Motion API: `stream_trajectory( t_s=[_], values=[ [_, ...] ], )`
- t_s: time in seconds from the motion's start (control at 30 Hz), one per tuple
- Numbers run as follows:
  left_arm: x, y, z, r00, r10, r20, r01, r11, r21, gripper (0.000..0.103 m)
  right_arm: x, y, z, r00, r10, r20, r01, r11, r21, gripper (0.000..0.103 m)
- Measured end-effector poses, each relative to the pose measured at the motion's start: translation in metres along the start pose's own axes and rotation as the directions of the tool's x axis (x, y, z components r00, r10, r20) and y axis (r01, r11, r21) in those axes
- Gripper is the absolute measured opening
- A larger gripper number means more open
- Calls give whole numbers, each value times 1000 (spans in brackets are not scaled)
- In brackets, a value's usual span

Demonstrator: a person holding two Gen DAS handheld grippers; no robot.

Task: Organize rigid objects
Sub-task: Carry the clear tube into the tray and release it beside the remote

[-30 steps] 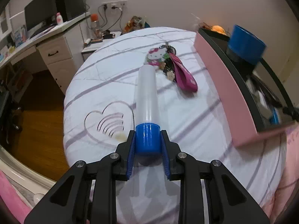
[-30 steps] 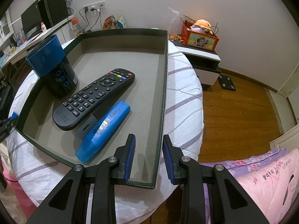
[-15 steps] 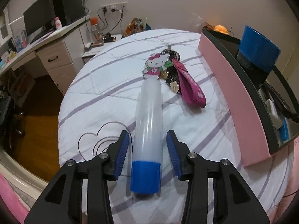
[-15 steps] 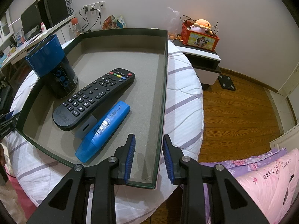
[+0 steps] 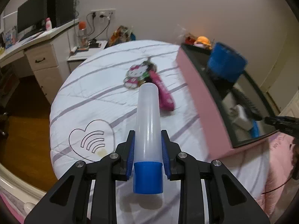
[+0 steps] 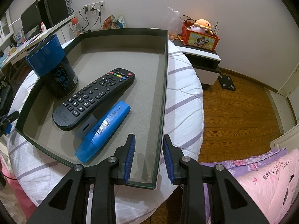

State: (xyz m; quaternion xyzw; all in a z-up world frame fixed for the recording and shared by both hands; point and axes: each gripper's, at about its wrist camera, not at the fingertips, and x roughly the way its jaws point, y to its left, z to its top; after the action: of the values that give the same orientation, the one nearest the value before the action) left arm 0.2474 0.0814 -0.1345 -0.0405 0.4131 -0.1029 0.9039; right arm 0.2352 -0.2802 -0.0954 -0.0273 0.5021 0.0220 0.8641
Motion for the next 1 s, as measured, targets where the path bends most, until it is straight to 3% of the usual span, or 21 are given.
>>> stream_trajectory(
  t_s=[0.2,0.43,0.77,1.0],
  values=[
    [-35,-25,5,994,-83,65,78,995,67,26,0,0,0,1000,0,0,0,1000,1,31],
    [-56,-63,7,981,-179,70,165,972,168,26,1,-1,0,1000,1,2,-1,1000,3,31],
    [-39,-137,14,966,-257,-13,247,916,317,26,0,0,0,1000,1,4,-1,1000,5,32],
    [-22,-180,31,964,-265,-30,257,896,361,26,-1,0,0,1000,9,9,-9,1000,8,32]
  ],
)
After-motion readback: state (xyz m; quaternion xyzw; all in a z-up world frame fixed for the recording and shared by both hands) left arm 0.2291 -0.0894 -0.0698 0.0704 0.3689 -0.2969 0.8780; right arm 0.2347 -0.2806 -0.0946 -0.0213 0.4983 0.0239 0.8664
